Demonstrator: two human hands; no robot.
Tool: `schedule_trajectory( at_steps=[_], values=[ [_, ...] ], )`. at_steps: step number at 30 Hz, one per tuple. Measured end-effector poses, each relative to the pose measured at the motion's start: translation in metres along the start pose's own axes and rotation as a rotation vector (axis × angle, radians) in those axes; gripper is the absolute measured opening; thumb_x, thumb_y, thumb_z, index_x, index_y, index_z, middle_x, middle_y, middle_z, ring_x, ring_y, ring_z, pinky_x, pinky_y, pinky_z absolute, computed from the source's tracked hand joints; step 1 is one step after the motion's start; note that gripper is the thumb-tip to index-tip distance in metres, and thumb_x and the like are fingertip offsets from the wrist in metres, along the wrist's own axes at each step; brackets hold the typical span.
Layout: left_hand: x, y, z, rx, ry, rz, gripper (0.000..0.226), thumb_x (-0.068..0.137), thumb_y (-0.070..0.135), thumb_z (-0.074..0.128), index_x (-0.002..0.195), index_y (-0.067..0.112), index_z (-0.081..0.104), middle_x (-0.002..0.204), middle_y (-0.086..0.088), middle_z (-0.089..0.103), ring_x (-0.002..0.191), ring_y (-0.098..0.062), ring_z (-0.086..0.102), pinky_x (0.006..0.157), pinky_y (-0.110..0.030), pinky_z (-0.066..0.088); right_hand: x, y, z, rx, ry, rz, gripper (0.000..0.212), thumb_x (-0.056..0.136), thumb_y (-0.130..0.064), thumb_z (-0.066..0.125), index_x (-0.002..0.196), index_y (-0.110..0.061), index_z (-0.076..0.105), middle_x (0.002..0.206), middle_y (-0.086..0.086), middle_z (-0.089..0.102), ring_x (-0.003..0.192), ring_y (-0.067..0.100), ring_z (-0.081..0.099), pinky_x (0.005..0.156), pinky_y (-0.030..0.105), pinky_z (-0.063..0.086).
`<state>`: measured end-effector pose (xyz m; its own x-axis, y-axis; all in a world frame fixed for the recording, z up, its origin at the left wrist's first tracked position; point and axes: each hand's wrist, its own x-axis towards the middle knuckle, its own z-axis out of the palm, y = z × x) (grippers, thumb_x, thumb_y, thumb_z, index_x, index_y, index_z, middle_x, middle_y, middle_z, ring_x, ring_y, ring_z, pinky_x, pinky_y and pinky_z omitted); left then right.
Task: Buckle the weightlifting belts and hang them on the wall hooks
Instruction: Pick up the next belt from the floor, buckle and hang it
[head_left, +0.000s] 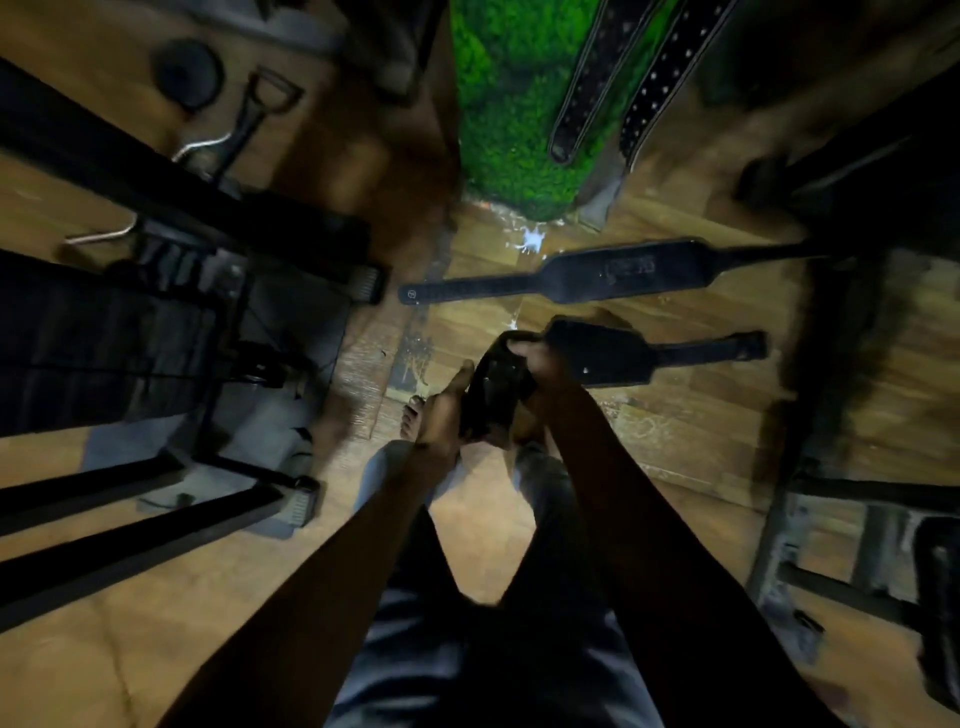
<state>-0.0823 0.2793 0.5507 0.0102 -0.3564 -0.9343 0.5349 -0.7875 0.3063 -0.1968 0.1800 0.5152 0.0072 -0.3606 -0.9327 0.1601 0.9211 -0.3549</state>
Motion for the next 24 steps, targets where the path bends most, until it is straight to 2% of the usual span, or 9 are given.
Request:
schedule_trajectory(
  at_steps=[2, 4, 6, 10, 12, 16, 20, 22, 24],
  values=[
    [-0.027, 0.006, 0.003, 0.017, -0.083, 0.059, 0.077, 0.08, 0.071, 0.067, 0.122, 0.007, 0.071, 0.113, -0.016, 0.075, 0.107, -0.034, 0.07, 0.094, -0.045, 0.057, -0.05, -0.024, 0.015, -0.053, -0.013, -0.014, 0.011, 0.1, -0.01, 0.06, 0.091, -0.006, 0.064, 0.099, 0.016, 0.065, 0.1, 0.036, 0.065, 0.094, 0.047, 0.053],
    [-0.071, 0.02, 0.016, 0.018, -0.062, 0.101, 0.062, 0.097, 0.063, 0.046, 0.102, 0.012, 0.079, 0.094, -0.011, 0.078, 0.09, -0.027, 0.071, 0.077, -0.036, 0.056, -0.1, -0.051, 0.027, -0.035, -0.056, -0.047, 0.01, 0.098, -0.014, 0.064, 0.09, -0.007, 0.063, 0.09, 0.013, 0.068, 0.083, 0.03, 0.066, 0.077, 0.042, 0.057],
    [-0.105, 0.035, 0.026, -0.01, -0.097, 0.145, 0.069, 0.105, 0.056, 0.033, 0.083, 0.014, 0.083, 0.082, -0.008, 0.077, 0.083, -0.027, 0.065, 0.076, -0.037, 0.05, -0.141, -0.07, 0.034, -0.07, -0.106, -0.093, 0.013, 0.099, -0.014, 0.064, 0.087, -0.007, 0.064, 0.076, 0.01, 0.069, 0.069, 0.026, 0.064, 0.066, 0.037, 0.053],
    [-0.144, 0.072, 0.023, 0.015, -0.106, 0.109, 0.079, 0.101, 0.068, 0.025, 0.142, 0.008, 0.055, 0.095, -0.006, 0.066, 0.082, -0.022, 0.062, 0.078, -0.037, 0.049, -0.217, -0.108, 0.045, -0.325, -0.248, -0.296, 0.006, 0.093, -0.007, 0.071, 0.088, -0.011, 0.07, 0.075, 0.003, 0.077, 0.063, 0.019, 0.073, 0.059, 0.029, 0.06],
    [-0.154, 0.098, 0.013, -0.032, -0.118, 0.135, 0.103, 0.085, 0.09, 0.025, 0.128, 0.006, 0.064, 0.092, -0.013, 0.067, 0.068, -0.024, 0.058, 0.063, -0.031, 0.044, -0.253, -0.124, 0.049, -0.432, -0.341, -0.395, 0.016, 0.093, -0.007, 0.072, 0.081, -0.017, 0.069, 0.065, -0.008, 0.076, 0.059, 0.008, 0.073, 0.052, 0.019, 0.055],
    [-0.177, 0.159, 0.0, -0.193, -0.248, 0.195, 0.126, 0.051, 0.105, 0.048, 0.118, 0.001, 0.069, 0.131, -0.025, 0.055, 0.112, -0.04, 0.056, 0.092, -0.043, 0.048, -0.31, -0.146, 0.065, -0.541, -0.577, -0.523, 0.013, 0.094, -0.003, 0.069, 0.104, -0.01, 0.074, 0.089, 0.0, 0.08, 0.076, 0.011, 0.076, 0.07, 0.021, 0.06],
    [-0.216, 0.208, 0.003, -0.137, -0.311, 0.375, 0.085, 0.085, 0.079, 0.051, 0.114, 0.004, 0.075, 0.109, -0.018, 0.073, 0.086, -0.028, 0.072, 0.069, -0.034, 0.058, -0.336, -0.166, 0.085, -0.641, -0.666, -0.647, 0.023, 0.093, -0.002, 0.069, 0.116, -0.004, 0.072, 0.103, 0.009, 0.079, 0.088, 0.017, 0.076, 0.079, 0.025, 0.061],
    [-0.226, 0.23, 0.0, -0.181, -0.327, 0.409, 0.056, 0.093, 0.056, 0.056, 0.109, 0.004, 0.073, 0.094, -0.014, 0.076, 0.075, -0.024, 0.073, 0.069, -0.032, 0.061, -0.342, -0.172, 0.092, -0.668, -0.722, -0.65, 0.028, 0.092, 0.001, 0.068, 0.119, 0.004, 0.069, 0.109, 0.019, 0.076, 0.094, 0.028, 0.074, 0.086, 0.036, 0.06],
    [-0.237, 0.251, -0.005, -0.194, -0.315, 0.424, 0.033, 0.096, 0.029, 0.052, 0.103, 0.003, 0.07, 0.087, -0.012, 0.075, 0.073, -0.022, 0.071, 0.069, -0.028, 0.059, -0.346, -0.175, 0.098, -0.728, -0.746, -0.659, 0.027, 0.091, 0.003, 0.068, 0.118, 0.006, 0.069, 0.11, 0.022, 0.075, 0.093, 0.028, 0.073, 0.083, 0.033, 0.06]
  ],
)
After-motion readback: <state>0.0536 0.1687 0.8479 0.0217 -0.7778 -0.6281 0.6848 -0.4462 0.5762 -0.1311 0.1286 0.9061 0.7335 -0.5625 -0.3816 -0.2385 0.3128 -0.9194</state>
